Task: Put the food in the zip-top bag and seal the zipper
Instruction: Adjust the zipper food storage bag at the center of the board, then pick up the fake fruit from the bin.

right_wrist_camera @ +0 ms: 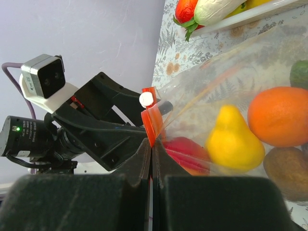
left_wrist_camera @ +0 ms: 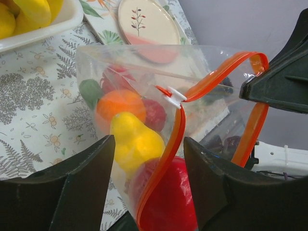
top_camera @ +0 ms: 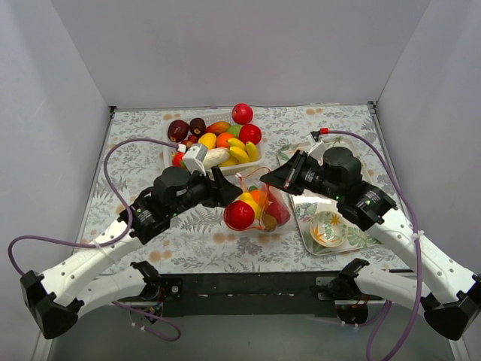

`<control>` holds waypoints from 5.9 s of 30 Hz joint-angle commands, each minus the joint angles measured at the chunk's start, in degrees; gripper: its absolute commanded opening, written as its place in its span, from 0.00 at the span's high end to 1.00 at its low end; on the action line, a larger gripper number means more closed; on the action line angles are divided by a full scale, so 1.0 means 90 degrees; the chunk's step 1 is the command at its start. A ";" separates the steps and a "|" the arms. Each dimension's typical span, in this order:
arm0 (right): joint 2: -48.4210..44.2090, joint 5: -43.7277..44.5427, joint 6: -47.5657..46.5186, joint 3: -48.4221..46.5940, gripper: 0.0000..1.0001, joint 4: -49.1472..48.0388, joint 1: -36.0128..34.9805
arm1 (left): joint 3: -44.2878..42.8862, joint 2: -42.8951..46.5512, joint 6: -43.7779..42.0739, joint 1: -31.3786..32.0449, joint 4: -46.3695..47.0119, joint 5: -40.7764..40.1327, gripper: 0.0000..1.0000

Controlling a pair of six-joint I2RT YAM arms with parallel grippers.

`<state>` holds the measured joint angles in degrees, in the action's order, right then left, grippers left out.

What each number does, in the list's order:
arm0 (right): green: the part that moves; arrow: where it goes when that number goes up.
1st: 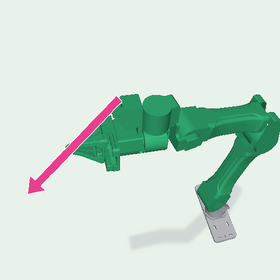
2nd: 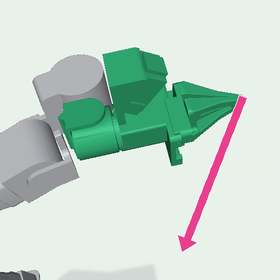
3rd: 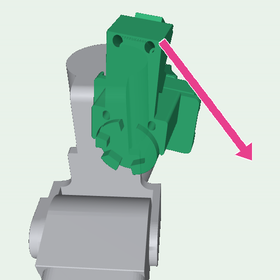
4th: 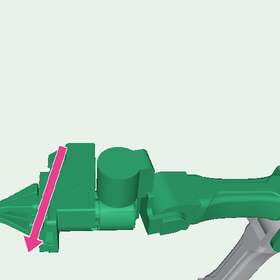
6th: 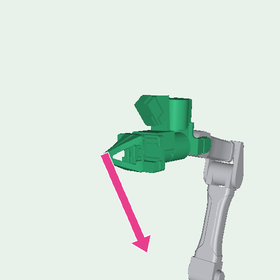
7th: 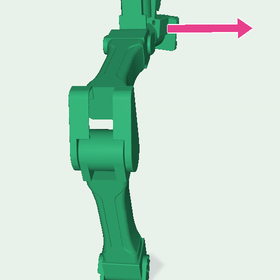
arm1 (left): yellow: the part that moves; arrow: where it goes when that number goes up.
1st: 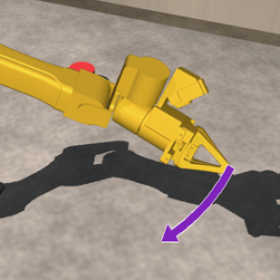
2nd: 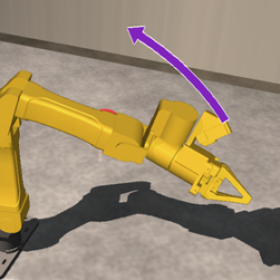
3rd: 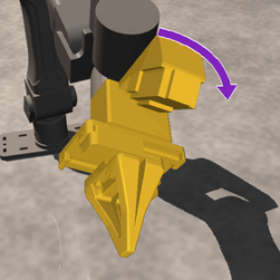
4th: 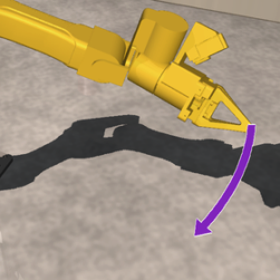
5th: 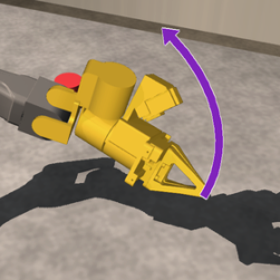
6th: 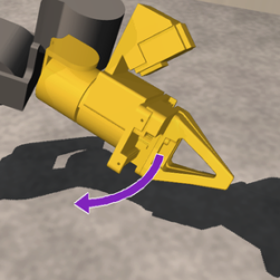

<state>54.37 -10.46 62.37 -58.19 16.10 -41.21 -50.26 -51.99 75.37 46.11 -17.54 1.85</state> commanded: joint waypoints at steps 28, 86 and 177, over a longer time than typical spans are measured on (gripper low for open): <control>0.0219 0.1493 -0.1021 -0.0524 0.99 0.1071 -0.1067 | -0.4075 -0.2496 0.1274 0.0151 -0.3705 -0.1660 1.00; 0.0561 -0.0937 -0.1529 -0.0185 0.99 -0.0011 0.0605 | -0.5059 -0.3859 -0.0288 -0.2281 -0.1919 -0.2479 0.32; 0.0063 -0.1045 -0.1549 0.0870 0.99 -0.0206 0.0536 | -0.7003 -0.7906 -0.0181 -0.2867 -0.1323 -0.3974 0.61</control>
<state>56.27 -19.51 48.07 -50.72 16.60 -36.07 -112.86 -128.97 75.66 19.99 -31.22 -32.12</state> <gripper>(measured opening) 0.031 0.627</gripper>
